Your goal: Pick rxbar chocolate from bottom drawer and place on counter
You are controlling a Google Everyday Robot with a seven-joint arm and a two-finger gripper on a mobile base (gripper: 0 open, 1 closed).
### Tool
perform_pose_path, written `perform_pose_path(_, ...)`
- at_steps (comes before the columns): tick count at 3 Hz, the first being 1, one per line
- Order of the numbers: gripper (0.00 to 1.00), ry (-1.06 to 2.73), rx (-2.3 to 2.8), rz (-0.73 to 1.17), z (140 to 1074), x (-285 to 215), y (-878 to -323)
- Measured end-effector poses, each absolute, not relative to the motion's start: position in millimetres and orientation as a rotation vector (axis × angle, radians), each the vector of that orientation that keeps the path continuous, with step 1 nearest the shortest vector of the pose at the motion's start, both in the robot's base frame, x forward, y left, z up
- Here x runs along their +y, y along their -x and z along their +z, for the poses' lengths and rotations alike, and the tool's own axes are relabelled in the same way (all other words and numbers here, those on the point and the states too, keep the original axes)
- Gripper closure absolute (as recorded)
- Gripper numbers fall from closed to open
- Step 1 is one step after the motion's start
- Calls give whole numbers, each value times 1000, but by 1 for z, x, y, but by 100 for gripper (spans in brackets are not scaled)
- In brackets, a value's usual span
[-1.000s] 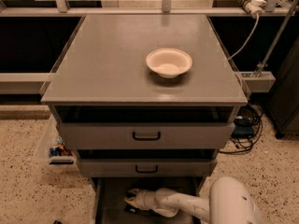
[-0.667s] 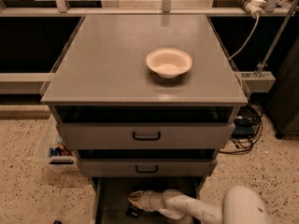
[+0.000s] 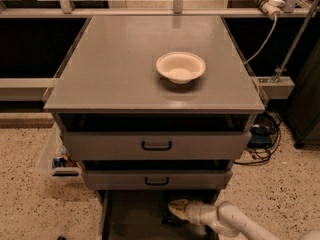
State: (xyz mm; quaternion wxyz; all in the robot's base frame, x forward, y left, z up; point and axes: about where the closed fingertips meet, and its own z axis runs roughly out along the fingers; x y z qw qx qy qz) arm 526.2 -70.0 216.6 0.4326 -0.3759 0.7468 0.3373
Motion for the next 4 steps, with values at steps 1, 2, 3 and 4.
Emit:
perform_pose_path(1, 100, 968, 1836, 899, 262, -125, -524)
perform_pose_path(2, 100, 1003, 1768, 969, 299, -157, -525)
perform_pose_path(3, 100, 1060, 1657, 1058, 339, -171, -515)
perform_pose_path(4, 100, 1095, 1603, 1150, 349, -162, -496)
